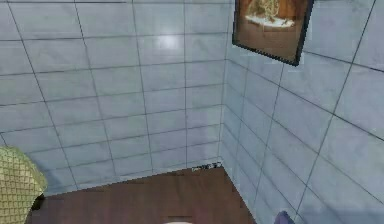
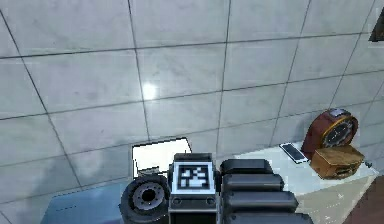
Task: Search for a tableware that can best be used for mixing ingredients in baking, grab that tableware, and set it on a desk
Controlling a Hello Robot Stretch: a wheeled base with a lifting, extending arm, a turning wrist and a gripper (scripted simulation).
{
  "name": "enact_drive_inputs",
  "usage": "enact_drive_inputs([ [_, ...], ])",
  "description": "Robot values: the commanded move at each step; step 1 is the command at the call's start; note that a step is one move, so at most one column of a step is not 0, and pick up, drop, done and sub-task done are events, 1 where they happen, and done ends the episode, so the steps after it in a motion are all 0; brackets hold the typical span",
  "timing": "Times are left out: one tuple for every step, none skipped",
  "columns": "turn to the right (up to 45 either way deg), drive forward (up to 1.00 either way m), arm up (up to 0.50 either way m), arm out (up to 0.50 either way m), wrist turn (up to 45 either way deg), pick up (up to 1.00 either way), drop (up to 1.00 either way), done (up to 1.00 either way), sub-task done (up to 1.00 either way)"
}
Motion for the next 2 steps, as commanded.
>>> enact_drive_inputs([
  [45.0,0.0,0.0,0.0,0.0,0.0,0.0,0.0,0.0],
  [12.0,0.0,0.0,0.0,0.0,0.0,0.0,0.0,0.0],
])
